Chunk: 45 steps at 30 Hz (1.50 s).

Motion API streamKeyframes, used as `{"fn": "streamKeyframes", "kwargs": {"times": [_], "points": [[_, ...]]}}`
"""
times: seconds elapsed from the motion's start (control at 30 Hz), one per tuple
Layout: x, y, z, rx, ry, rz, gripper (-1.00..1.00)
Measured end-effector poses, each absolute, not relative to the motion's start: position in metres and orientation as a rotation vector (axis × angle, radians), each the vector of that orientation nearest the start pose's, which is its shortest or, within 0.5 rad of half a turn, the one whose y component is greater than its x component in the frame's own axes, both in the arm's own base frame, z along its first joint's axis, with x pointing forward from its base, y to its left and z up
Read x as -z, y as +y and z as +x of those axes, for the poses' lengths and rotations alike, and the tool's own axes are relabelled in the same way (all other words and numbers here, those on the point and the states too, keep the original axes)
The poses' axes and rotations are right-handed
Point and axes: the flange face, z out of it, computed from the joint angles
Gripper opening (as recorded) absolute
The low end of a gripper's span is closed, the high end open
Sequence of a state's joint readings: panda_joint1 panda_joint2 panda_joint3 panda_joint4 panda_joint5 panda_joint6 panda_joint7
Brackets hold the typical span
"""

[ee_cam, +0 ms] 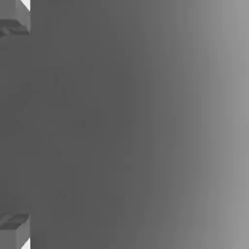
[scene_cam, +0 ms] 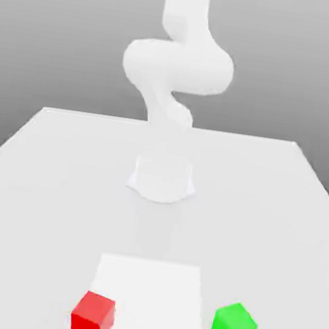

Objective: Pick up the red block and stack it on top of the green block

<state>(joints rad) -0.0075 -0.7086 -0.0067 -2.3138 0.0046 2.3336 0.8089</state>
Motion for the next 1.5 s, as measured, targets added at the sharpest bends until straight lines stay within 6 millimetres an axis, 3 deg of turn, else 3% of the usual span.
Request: {"fn": "streamKeyframes", "kwargs": {"times": [0.2,0.43,0.6,0.8,0.97,1.0,1.23,1.37,1.4,1.5], "points": [[-0.575,-0.023,0.448,0.726,1.211,-2.546,0.00],[-0.447,-0.043,0.492,0.472,1.364,-2.611,0.00],[-0.351,-0.059,0.500,0.287,1.477,-2.644,0.00],[-0.238,-0.074,0.485,0.058,1.606,-2.675,0.00],[-0.165,-0.077,0.479,0.002,1.636,-2.682,0.00],[-0.152,-0.077,0.479,0.001,1.636,-2.682,-1.00],[-0.150,-0.077,0.479,0.001,1.637,-2.681,-1.00],[-0.193,-0.077,0.479,0.000,1.637,-2.681,-1.00],[-0.204,-0.070,0.479,-0.001,1.605,-2.699,-1.00],[-0.221,0.005,0.479,-0.006,1.259,-2.871,-1.00]]}}
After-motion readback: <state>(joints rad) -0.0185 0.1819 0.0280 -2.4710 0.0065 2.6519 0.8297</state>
